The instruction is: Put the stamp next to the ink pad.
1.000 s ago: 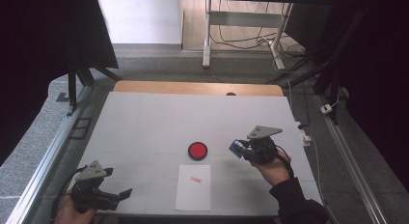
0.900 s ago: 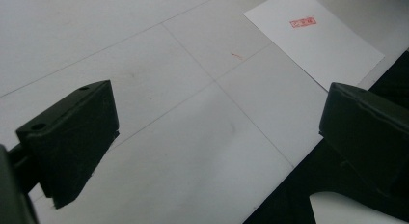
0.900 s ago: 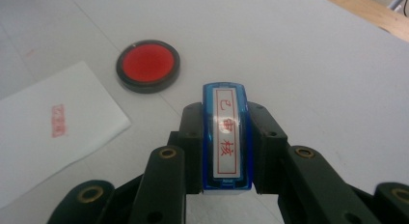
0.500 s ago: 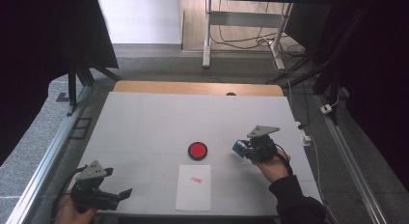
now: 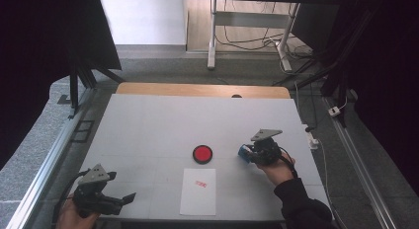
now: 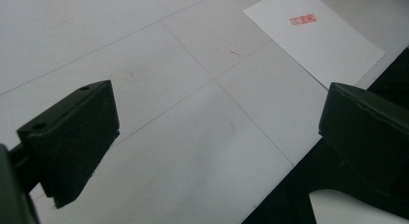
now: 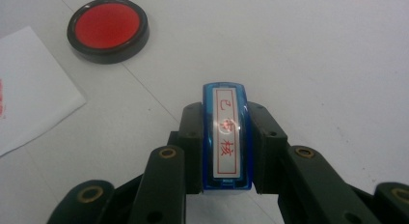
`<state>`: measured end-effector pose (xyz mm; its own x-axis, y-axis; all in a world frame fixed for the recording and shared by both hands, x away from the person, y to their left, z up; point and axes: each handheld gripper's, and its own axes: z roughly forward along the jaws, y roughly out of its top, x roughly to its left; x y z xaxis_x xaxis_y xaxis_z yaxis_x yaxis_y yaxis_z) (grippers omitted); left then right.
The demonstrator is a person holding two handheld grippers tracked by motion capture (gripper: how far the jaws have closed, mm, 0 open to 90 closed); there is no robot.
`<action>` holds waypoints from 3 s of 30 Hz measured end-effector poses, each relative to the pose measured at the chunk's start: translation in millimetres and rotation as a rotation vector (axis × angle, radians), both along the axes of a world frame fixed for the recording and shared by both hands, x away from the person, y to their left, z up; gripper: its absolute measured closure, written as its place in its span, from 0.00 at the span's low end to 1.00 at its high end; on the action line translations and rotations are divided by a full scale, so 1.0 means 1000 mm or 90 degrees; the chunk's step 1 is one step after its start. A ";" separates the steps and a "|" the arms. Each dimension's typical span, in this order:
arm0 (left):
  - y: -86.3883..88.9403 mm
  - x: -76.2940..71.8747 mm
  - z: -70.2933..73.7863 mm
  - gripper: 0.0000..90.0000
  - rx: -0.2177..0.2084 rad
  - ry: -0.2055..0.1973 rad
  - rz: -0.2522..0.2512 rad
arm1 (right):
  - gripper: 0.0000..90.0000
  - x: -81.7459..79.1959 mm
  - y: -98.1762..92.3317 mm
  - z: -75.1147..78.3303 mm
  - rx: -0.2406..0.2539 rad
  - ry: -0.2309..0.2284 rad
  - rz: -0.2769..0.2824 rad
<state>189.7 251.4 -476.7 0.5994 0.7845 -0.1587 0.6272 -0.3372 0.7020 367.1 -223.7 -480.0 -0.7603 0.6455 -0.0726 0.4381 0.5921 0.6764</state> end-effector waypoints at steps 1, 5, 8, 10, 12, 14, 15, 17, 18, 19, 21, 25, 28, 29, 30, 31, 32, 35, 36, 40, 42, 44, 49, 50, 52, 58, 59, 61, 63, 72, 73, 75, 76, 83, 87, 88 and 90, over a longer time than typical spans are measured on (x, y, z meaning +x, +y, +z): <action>0.000 0.000 0.000 0.01 0.000 0.000 0.000 | 0.78 0.001 0.000 -0.001 -0.003 0.002 0.001; 0.000 0.000 0.000 0.01 0.001 0.001 -0.001 | 0.78 0.003 0.000 -0.005 -0.014 0.019 -0.001; 0.000 0.000 0.000 0.01 0.001 0.001 -0.002 | 0.78 0.003 0.000 -0.007 -0.018 0.025 -0.004; 0.000 0.000 0.000 0.01 0.000 0.002 -0.003 | 0.77 0.003 0.000 -0.007 -0.018 0.025 -0.004; 0.000 0.000 0.000 0.01 0.000 0.001 -0.002 | 0.74 0.003 0.000 -0.006 -0.017 0.025 -0.007; 0.000 0.000 0.000 0.01 0.001 0.001 -0.003 | 0.71 0.003 0.000 -0.006 -0.015 0.024 -0.009; 0.000 0.000 0.000 0.01 0.001 0.001 -0.003 | 0.70 0.003 0.000 -0.006 -0.014 0.023 -0.010; 0.000 0.000 0.000 0.01 0.000 0.002 -0.003 | 0.66 0.003 0.000 -0.006 -0.009 0.022 -0.011; 0.000 0.000 0.000 0.01 0.000 0.002 -0.003 | 0.66 0.003 0.000 -0.005 -0.008 0.022 -0.012; 0.000 0.000 0.000 0.01 -0.001 0.002 -0.003 | 0.64 0.003 0.000 -0.005 -0.007 0.020 -0.011; 0.000 0.000 0.000 0.01 -0.001 0.003 -0.001 | 0.61 0.002 0.000 -0.004 -0.006 0.021 -0.012; 0.002 0.001 0.000 0.00 -0.012 0.004 0.007 | 0.55 -0.001 0.002 0.000 -0.007 0.013 -0.018; 0.003 0.001 0.000 0.00 -0.015 0.005 0.009 | 0.49 -0.004 0.002 0.004 -0.004 0.007 -0.019; 0.003 0.001 0.000 0.00 -0.015 0.005 0.009 | 0.47 -0.005 0.002 0.005 0.001 0.008 -0.018; 0.003 0.001 0.000 0.00 -0.015 0.005 0.008 | 0.45 -0.006 0.002 0.005 0.008 0.010 -0.020; 0.003 0.000 0.000 0.00 -0.014 0.004 0.008 | 0.43 -0.007 0.002 0.006 0.012 0.009 -0.022; 0.003 0.000 0.000 0.00 -0.014 0.004 0.008 | 0.41 -0.008 0.002 0.007 0.017 0.010 -0.024; 0.004 0.000 0.000 0.00 -0.017 0.004 0.008 | 0.34 -0.010 0.001 0.010 0.038 0.019 -0.028; 0.004 0.000 0.000 0.00 -0.017 0.004 0.008 | 0.31 -0.011 0.001 0.012 0.046 0.023 -0.029; 0.004 0.000 0.000 0.00 -0.017 0.004 0.008 | 0.24 -0.016 0.001 0.016 0.063 0.022 -0.033; 0.004 0.000 0.000 0.00 -0.018 0.004 0.008 | 0.22 -0.019 0.002 0.018 0.061 0.025 -0.030; 0.004 0.000 0.000 0.00 -0.018 0.005 0.008 | 0.20 -0.023 0.001 0.020 0.065 0.028 -0.027; 0.004 0.000 0.000 0.00 -0.019 0.004 0.009 | 0.15 -0.034 0.001 0.026 0.080 0.028 -0.022; 0.004 0.000 0.000 0.00 -0.019 0.004 0.009 | 0.14 -0.036 0.001 0.027 0.080 0.026 -0.022; 0.004 0.000 0.000 0.00 -0.020 0.004 0.009 | 0.11 -0.041 0.002 0.028 0.083 0.025 -0.024; 0.004 0.000 0.000 0.00 -0.019 0.003 0.008 | 0.02 -0.053 -0.002 0.032 0.087 0.018 -0.035; 0.004 0.000 0.000 0.00 -0.020 0.004 0.008 | 0.02 -0.055 -0.003 0.033 0.090 0.016 -0.035; 0.004 0.000 0.000 0.00 -0.020 0.003 0.007 | 0.02 -0.059 -0.005 0.034 0.099 0.014 -0.037; 0.004 0.000 0.000 0.00 -0.019 0.003 0.006 | 0.02 -0.063 -0.007 0.035 0.104 0.012 -0.036; 0.005 0.000 -0.001 0.00 -0.019 0.003 0.007 | 0.01 -0.077 -0.018 0.036 0.112 0.004 -0.045; 0.005 0.001 -0.001 0.00 -0.020 0.003 0.007 | 0.01 -0.079 -0.020 0.036 0.112 0.004 -0.047; 0.005 0.001 -0.001 0.00 -0.020 0.004 0.006 | 0.00 -0.083 -0.022 0.036 0.114 -0.002 -0.052; 0.005 0.001 -0.001 0.00 -0.020 0.004 0.006 | 0.00 -0.085 -0.024 0.037 0.113 -0.003 -0.055; 0.005 0.001 -0.001 0.00 -0.019 0.003 0.007 | 0.00 -0.096 -0.035 0.035 0.109 -0.011 -0.076; 0.004 0.001 0.000 0.00 -0.019 0.003 0.007 | 0.00 -0.103 -0.044 0.034 0.111 -0.014 -0.091; 0.004 0.001 0.000 0.00 -0.019 0.003 0.007 | 0.00 -0.105 -0.046 0.034 0.111 -0.015 -0.095; 0.004 0.001 0.000 0.00 -0.019 0.003 0.008 | 0.00 -0.108 -0.050 0.033 0.112 -0.014 -0.106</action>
<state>190.4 255.9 -477.0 0.5887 0.7869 -0.1851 0.6348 -0.3083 0.7085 258.7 -274.0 -447.0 -0.6415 0.7663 0.0364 0.5035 0.3847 0.7737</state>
